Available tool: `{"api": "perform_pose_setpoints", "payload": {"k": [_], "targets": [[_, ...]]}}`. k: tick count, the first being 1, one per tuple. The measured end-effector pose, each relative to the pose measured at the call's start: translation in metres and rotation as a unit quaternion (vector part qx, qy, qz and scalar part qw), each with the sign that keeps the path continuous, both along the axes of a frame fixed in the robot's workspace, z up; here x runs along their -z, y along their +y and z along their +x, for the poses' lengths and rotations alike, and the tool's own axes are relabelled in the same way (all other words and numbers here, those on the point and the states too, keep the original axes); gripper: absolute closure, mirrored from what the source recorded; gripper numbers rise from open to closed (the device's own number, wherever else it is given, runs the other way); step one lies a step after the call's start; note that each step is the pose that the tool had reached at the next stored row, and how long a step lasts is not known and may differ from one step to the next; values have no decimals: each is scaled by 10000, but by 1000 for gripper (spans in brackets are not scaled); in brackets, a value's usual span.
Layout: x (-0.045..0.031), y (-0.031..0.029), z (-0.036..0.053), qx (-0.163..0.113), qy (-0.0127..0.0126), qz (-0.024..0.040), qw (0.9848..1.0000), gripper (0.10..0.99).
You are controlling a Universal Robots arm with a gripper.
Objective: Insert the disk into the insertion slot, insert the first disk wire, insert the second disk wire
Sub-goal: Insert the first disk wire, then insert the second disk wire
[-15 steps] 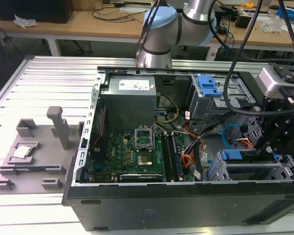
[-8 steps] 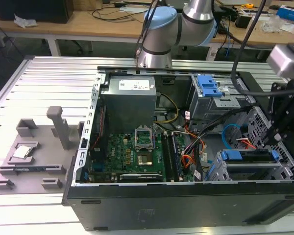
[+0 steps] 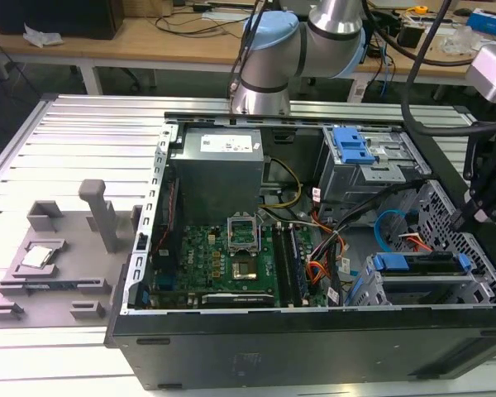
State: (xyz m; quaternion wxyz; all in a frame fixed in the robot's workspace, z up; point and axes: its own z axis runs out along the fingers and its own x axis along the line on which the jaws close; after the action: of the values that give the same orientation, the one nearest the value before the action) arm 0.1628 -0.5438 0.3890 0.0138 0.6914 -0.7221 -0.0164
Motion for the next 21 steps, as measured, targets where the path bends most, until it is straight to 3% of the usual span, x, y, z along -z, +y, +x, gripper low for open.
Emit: {"api": "perform_pose_setpoints", "payload": {"k": [4,5,6,9,11,13,15,18,21], "targets": [[-2,0,0,0,0,0,10000,980],[-3,0,0,0,0,0,10000,851],[-4,0,0,0,0,0,10000,784],[-5,9,-6,1,0,-2,10000,784],[18,78,-42,-1,0,2,10000,784],[48,185,-153,-4,0,0,10000,784],[69,255,-228,-7,-1,1,10000,784],[99,304,-300,-25,0,1,10000,784],[146,315,-361,-128,0,2,9999,784]]}}
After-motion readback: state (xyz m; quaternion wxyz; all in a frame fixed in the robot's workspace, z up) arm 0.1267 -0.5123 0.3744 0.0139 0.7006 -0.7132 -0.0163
